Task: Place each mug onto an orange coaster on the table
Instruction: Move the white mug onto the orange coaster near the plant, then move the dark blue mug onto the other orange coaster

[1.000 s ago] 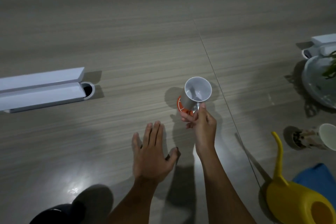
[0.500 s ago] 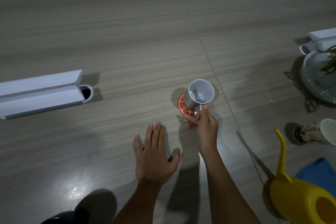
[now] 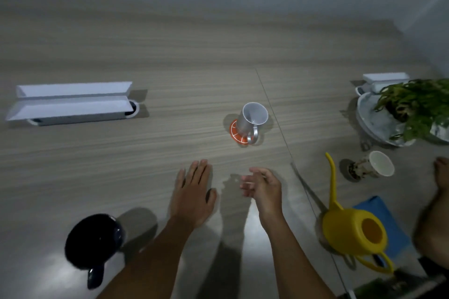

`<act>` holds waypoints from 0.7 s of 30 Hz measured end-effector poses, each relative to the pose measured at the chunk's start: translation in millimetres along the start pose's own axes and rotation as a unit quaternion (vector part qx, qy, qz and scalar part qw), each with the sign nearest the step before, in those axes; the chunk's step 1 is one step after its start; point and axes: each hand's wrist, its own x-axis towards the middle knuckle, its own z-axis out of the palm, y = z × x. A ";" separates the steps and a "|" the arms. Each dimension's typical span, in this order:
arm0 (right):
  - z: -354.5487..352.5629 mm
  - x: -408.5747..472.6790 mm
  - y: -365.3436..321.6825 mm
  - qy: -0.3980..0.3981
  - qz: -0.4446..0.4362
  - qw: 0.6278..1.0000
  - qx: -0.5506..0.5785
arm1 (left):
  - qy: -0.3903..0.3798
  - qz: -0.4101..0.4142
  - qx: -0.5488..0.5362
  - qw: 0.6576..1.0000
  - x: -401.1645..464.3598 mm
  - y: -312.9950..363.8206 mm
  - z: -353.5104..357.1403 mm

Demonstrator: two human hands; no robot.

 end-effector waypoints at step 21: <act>65.3 -161.2 154.2 -0.234 -0.293 0.718 -0.586 | 0.061 -0.116 -0.253 0.959 -272.4 -108.4 -51.9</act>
